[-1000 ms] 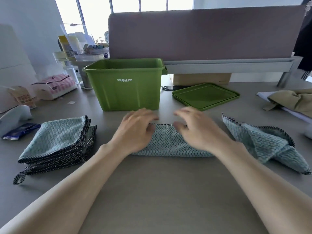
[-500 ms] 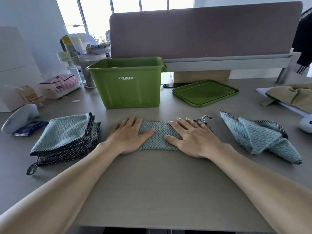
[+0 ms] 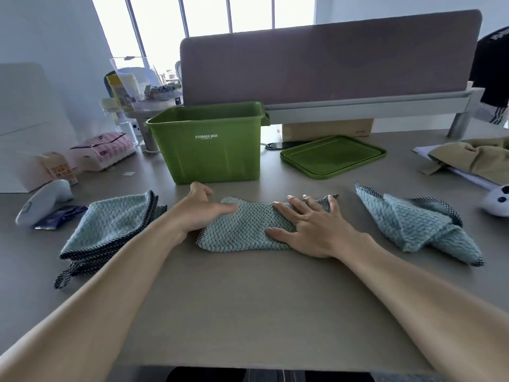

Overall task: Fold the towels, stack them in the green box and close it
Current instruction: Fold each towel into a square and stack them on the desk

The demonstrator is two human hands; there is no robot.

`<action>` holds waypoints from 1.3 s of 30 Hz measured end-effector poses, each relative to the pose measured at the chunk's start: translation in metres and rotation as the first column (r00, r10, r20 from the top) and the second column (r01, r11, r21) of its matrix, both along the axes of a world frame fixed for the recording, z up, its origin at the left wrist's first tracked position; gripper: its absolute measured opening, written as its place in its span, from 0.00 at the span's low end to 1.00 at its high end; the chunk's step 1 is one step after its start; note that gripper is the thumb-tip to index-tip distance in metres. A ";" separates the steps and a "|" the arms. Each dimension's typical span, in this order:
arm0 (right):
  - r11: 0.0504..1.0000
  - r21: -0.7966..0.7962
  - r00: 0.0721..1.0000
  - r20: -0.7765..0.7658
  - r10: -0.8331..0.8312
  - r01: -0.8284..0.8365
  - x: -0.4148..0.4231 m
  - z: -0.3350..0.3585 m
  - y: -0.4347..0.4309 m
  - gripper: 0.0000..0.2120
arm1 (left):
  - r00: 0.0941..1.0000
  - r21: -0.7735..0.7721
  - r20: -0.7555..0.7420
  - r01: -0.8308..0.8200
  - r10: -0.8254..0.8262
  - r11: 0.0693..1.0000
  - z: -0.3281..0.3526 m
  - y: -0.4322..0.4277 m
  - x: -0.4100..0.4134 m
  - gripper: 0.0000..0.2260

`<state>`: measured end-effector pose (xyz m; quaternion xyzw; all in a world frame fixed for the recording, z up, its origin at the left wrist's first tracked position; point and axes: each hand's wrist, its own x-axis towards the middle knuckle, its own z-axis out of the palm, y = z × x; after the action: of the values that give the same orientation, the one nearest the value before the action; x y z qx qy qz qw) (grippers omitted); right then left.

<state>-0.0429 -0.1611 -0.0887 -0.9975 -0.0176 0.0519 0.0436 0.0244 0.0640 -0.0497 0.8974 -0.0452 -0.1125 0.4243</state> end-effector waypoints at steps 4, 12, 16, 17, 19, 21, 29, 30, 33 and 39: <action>0.999 0.008 0.999 -0.005 0.033 -0.033 0.002 0.000 0.000 0.38 | 0.996 -0.186 -0.063 0.046 -0.058 0.981 0.003 0.007 -0.004 0.26; 0.992 0.005 0.992 -0.030 0.124 -0.124 0.002 0.003 0.005 0.35 | 0.997 -0.435 0.007 0.070 -0.075 0.898 -0.010 0.021 -0.011 0.19; 0.991 0.009 0.991 -0.041 0.130 -0.130 0.002 0.003 0.005 0.35 | 0.997 -0.472 -0.052 0.029 -0.061 0.881 -0.011 0.024 -0.010 0.16; 0.991 0.012 0.990 -0.042 0.133 -0.133 0.002 0.003 0.005 0.35 | 0.996 -0.495 -0.073 0.011 -0.054 0.869 -0.010 0.025 -0.011 0.16; 0.991 0.017 0.990 -0.041 0.133 -0.132 0.001 0.004 0.005 0.35 | 0.994 -0.518 -0.099 -0.008 -0.051 0.855 -0.010 0.025 -0.011 0.16; 0.992 0.017 0.991 -0.038 0.128 -0.128 0.001 0.003 0.006 0.35 | 0.990 -0.510 -0.117 0.006 -0.076 0.860 -0.008 0.027 -0.013 0.17; 0.967 0.247 0.963 0.242 -0.116 0.055 0.002 0.032 -0.022 0.37 | 0.997 -0.316 -0.019 0.071 -0.081 0.946 0.016 0.024 -0.016 0.31; 0.937 0.332 0.938 0.276 -0.210 0.112 0.001 0.036 -0.032 0.34 | 0.996 -0.277 -0.014 0.079 -0.086 0.958 0.022 0.022 -0.017 0.31; 0.902 0.398 0.956 0.154 -0.248 0.170 -0.005 0.037 -0.053 0.25 | 0.992 -0.084 0.034 0.127 -0.125 0.988 0.041 0.010 -0.018 0.30; 0.664 0.718 0.965 -0.039 -0.260 0.208 -0.003 0.031 -0.054 0.18 | 0.949 0.163 0.178 0.231 -0.259 0.959 0.054 -0.040 -0.020 0.32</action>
<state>-0.0455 -0.2152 -0.0580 -0.8963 0.0902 0.0018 0.4341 0.0045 0.0239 0.0039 0.9190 -0.1902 -0.0778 0.3366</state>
